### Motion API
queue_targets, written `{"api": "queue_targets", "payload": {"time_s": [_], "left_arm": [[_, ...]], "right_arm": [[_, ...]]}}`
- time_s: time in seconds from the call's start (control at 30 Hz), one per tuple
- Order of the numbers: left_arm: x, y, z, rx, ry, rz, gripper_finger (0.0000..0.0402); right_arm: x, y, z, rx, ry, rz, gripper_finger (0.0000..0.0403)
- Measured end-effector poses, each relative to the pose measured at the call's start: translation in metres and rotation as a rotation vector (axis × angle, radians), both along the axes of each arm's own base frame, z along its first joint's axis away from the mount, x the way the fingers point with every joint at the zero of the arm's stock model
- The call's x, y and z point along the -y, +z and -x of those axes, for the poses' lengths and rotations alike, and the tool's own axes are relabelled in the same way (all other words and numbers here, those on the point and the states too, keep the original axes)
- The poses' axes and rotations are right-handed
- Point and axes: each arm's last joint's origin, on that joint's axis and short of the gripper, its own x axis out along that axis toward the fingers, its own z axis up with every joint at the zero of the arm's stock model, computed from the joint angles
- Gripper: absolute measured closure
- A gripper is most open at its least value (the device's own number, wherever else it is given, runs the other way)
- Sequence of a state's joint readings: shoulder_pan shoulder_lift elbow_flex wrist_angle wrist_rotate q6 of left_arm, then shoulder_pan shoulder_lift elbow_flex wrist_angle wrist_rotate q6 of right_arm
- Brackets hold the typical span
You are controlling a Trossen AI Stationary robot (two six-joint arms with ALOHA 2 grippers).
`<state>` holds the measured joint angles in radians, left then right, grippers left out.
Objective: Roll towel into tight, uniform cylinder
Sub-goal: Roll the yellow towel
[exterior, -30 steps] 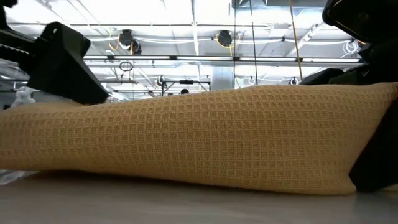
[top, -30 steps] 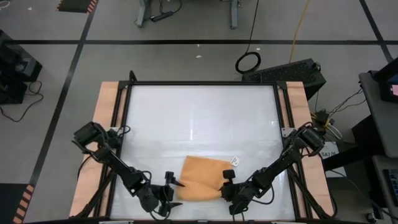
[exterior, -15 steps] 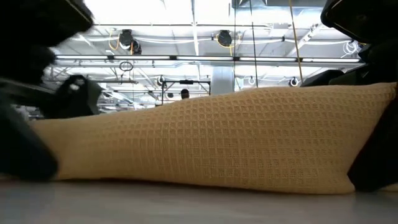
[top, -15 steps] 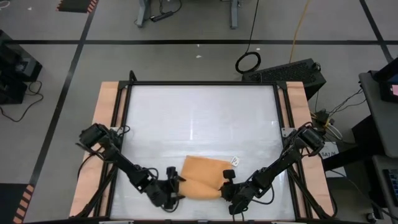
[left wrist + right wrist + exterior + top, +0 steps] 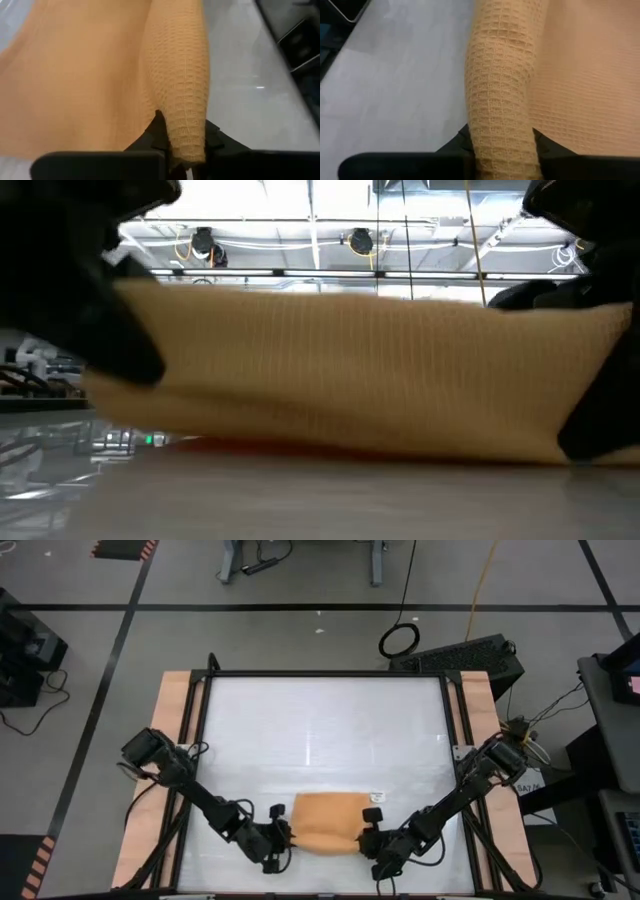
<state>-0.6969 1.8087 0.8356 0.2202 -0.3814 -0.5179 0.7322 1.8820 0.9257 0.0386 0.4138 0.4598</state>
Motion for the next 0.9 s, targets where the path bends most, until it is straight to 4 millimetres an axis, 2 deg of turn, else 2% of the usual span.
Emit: {"api": "queue_targets", "payload": {"time_s": [0.13, 0.23, 0.37, 0.53, 0.77, 0.9], "left_arm": [[-0.01, 0.017, -0.005, -0.009, -0.011, 0.103, 0.0364], [-0.019, 0.024, -0.01, -0.039, -0.006, 0.202, 0.0343], [-0.028, 0.023, -0.016, -0.096, 0.006, 0.288, 0.0327], [-0.039, 0.017, -0.019, -0.169, 0.095, 0.328, 0.0336], [-0.047, 0.018, -0.025, -0.224, 0.038, 0.422, 0.0346], [-0.054, 0.019, -0.029, -0.263, -0.02, 0.475, 0.0347]], "right_arm": [[0.004, 0.008, 0.001, -0.01, -0.027, -0.015, 0.0344], [0.009, 0.012, -0.001, -0.031, -0.068, -0.079, 0.0344], [0.013, 0.016, -0.006, -0.091, -0.098, -0.226, 0.0344], [0.022, 0.017, -0.014, -0.19, -0.122, -0.387, 0.0344], [0.044, 0.017, -0.028, -0.314, -0.035, -0.504, 0.0344], [0.05, 0.019, -0.031, -0.357, 0.035, -0.561, 0.0344]]}}
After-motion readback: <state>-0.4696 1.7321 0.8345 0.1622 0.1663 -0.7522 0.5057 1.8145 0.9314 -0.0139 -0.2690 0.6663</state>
